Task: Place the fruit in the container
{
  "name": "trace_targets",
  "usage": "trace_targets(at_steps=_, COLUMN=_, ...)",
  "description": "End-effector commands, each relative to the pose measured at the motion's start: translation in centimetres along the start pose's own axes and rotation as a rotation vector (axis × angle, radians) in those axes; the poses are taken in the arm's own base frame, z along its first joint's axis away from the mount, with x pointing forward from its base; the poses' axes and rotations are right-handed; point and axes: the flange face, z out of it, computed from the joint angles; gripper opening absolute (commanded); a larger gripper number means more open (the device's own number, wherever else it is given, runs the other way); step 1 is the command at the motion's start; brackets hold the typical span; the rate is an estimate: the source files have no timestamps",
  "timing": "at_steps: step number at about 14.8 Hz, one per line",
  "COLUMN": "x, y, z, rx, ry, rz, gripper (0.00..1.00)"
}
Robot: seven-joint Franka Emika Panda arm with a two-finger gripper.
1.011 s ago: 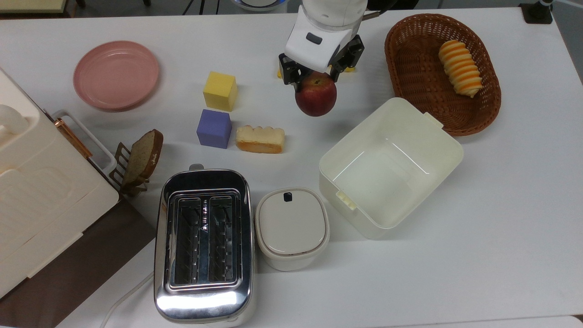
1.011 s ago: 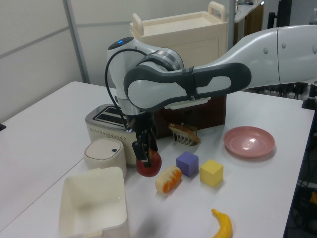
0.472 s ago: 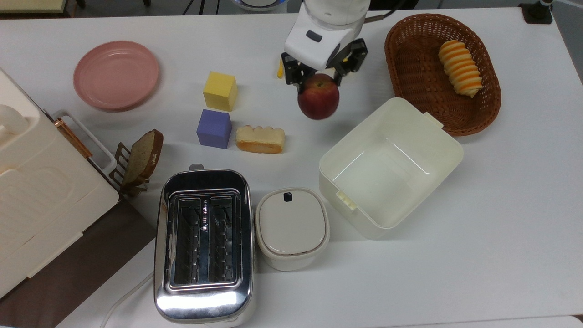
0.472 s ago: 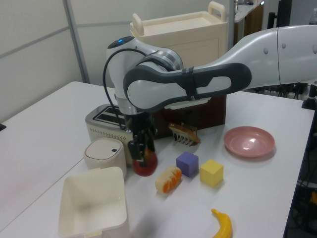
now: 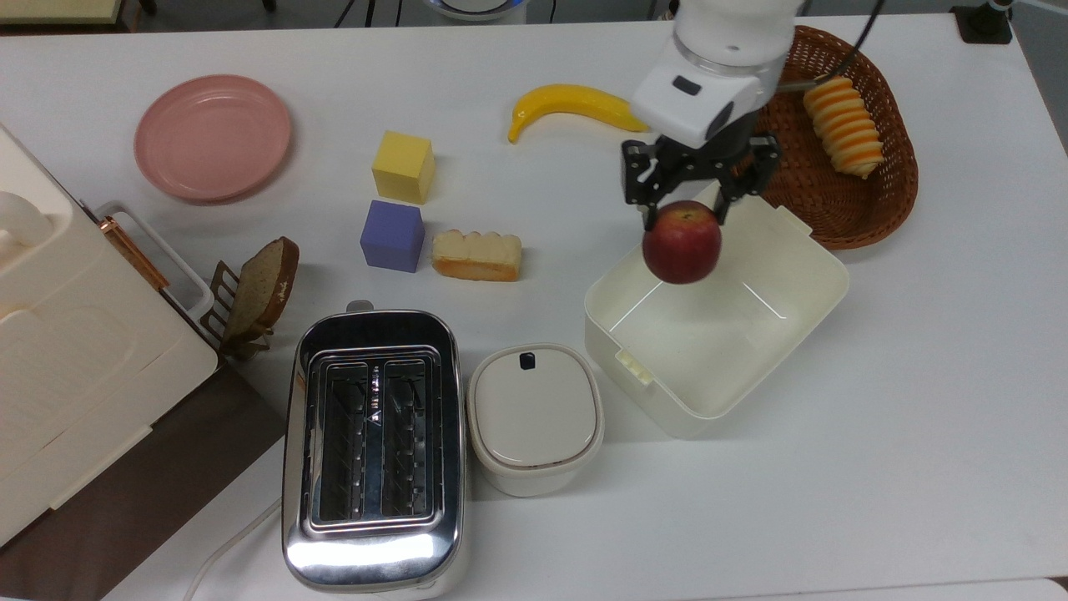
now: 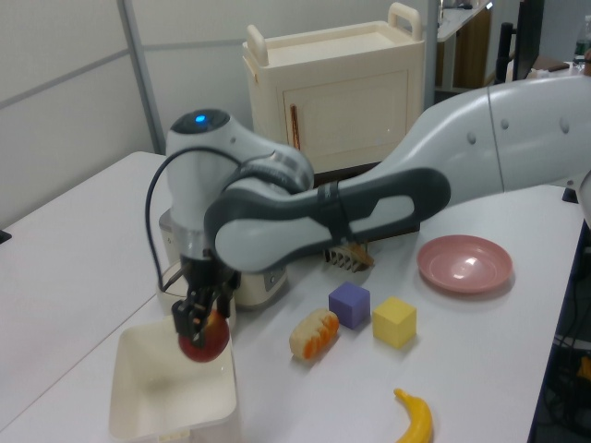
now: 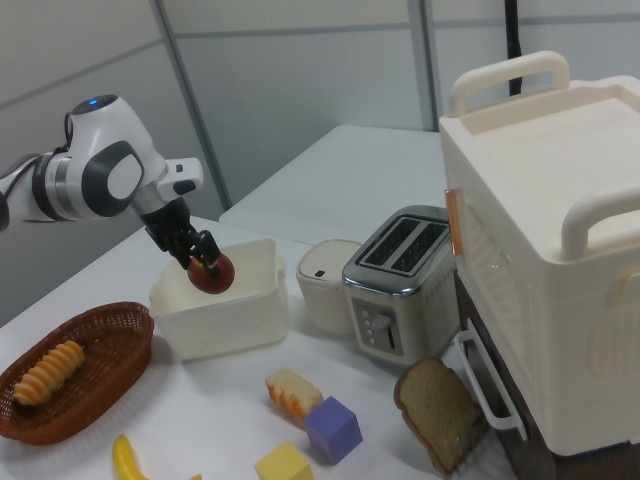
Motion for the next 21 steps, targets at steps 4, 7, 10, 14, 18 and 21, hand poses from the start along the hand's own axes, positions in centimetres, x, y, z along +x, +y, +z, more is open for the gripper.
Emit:
trace_targets(at_steps=4, x=0.8, y=-1.3, z=3.1, rx=-0.021, ry=0.032, rz=0.060, gripper=1.00)
trace_targets(at_steps=7, x=0.7, y=-1.3, z=2.8, rx=-0.021, ry=0.025, rz=0.068, gripper=1.00)
trace_targets(at_steps=10, x=0.2, y=-0.1, z=-1.1, rx=-0.007, ry=0.035, rz=0.081, gripper=1.00)
trace_targets(at_steps=14, x=-1.8, y=4.6, z=-5.5, rx=-0.049, ry=-0.099, rz=0.138, gripper=1.00)
trace_targets(at_steps=18, x=-4.4, y=11.6, z=-9.0, rx=-0.069, ry=-0.259, rz=0.103, gripper=1.00)
trace_targets(at_steps=21, x=-5.6, y=18.1, z=-10.7, rx=-0.054, ry=-0.295, rz=0.137, gripper=1.00)
